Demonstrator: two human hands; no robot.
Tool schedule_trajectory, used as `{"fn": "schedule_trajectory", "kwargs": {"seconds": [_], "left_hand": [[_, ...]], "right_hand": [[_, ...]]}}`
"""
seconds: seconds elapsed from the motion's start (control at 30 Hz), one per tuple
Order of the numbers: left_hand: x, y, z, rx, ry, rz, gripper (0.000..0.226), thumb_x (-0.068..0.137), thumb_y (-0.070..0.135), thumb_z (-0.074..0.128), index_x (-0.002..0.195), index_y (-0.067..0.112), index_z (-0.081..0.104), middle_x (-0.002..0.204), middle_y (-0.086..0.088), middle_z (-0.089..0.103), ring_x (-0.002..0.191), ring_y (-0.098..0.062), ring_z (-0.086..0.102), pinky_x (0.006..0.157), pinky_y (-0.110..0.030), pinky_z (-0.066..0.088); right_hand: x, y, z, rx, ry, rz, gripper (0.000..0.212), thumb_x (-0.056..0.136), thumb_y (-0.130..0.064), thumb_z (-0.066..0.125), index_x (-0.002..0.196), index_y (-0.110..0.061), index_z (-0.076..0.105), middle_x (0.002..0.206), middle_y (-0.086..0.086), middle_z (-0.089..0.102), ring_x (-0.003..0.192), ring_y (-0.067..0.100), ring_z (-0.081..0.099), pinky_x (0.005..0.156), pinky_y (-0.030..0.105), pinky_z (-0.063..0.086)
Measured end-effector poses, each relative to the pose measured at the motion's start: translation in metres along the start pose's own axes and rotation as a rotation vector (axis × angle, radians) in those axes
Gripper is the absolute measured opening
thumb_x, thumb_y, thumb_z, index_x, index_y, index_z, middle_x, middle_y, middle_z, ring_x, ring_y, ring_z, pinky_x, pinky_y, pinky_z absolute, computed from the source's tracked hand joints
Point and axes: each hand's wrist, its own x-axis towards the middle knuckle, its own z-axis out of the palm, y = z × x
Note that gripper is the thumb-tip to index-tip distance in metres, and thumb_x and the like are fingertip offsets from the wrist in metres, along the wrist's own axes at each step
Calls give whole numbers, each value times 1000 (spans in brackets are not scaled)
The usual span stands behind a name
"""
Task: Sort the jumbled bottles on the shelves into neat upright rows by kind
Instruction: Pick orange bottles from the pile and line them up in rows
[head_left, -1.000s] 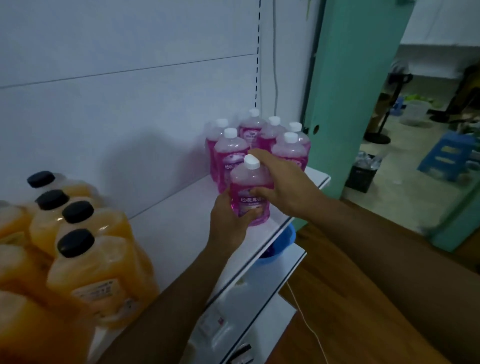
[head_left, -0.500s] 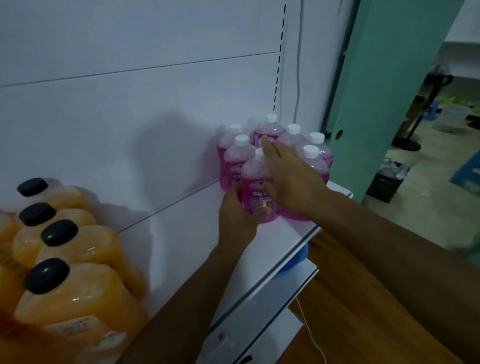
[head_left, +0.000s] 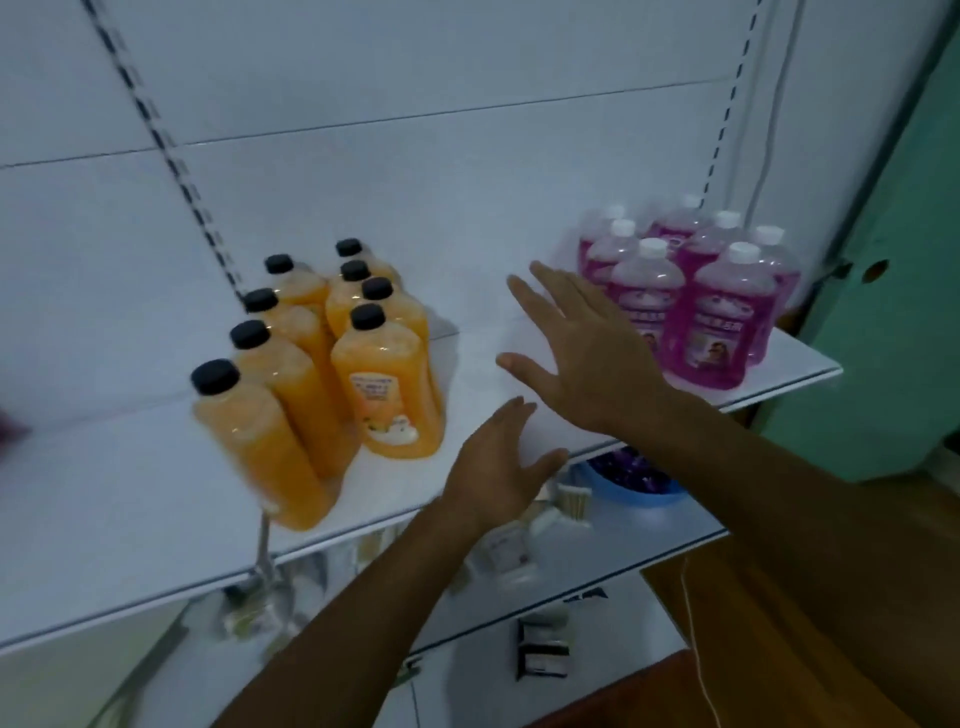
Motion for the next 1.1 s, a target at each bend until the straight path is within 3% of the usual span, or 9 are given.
{"fn": "schedule_trajectory", "kwargs": {"seconds": [0.3,0.43,0.6,0.73,0.93,1.1], "left_hand": [[-127,-45,-82,93,81,11,67,90,55,55,145,19,41,150,1,42,136,-15,41,112,-33,35],[-186,-82,-135,151,171,-35,61,91,54,56,142,24,44,143,4,51,126,-15,51,104,-31,42],[-267,-153,-213,209,274,-164,63,91,58,51,146,30,38,150,10,41,136,-9,39,114,-29,31],[-313,-209,-270,221,352,-240,66,89,57,55,146,27,40,150,8,42,136,-9,39,109,-18,25],[-354,-272,-336,143,453,-352,66,89,50,58,145,20,41,149,1,44,136,-16,41,113,-31,32],[-354,-322,-382,96,593,-480,68,87,52,61,144,21,41,144,2,49,126,-18,48,104,-35,40]], "right_hand": [[7,-139,-5,195,118,-235,71,90,-59,38,147,-16,36,152,11,37,139,29,34,111,43,30],[18,-213,7,270,171,-354,68,92,-57,41,144,-13,43,148,13,43,136,29,39,111,43,32],[27,-317,27,273,171,-433,67,93,-57,40,145,-14,42,149,12,42,136,31,40,112,47,32],[41,-390,46,280,131,-433,69,91,-58,40,144,-13,43,148,13,43,134,32,41,110,45,32],[65,-468,92,323,4,-450,72,85,-50,52,144,-10,42,148,14,42,134,33,42,106,43,37],[106,-512,129,412,-36,-518,75,83,-46,64,144,-11,38,147,15,43,131,35,43,101,47,43]]}}
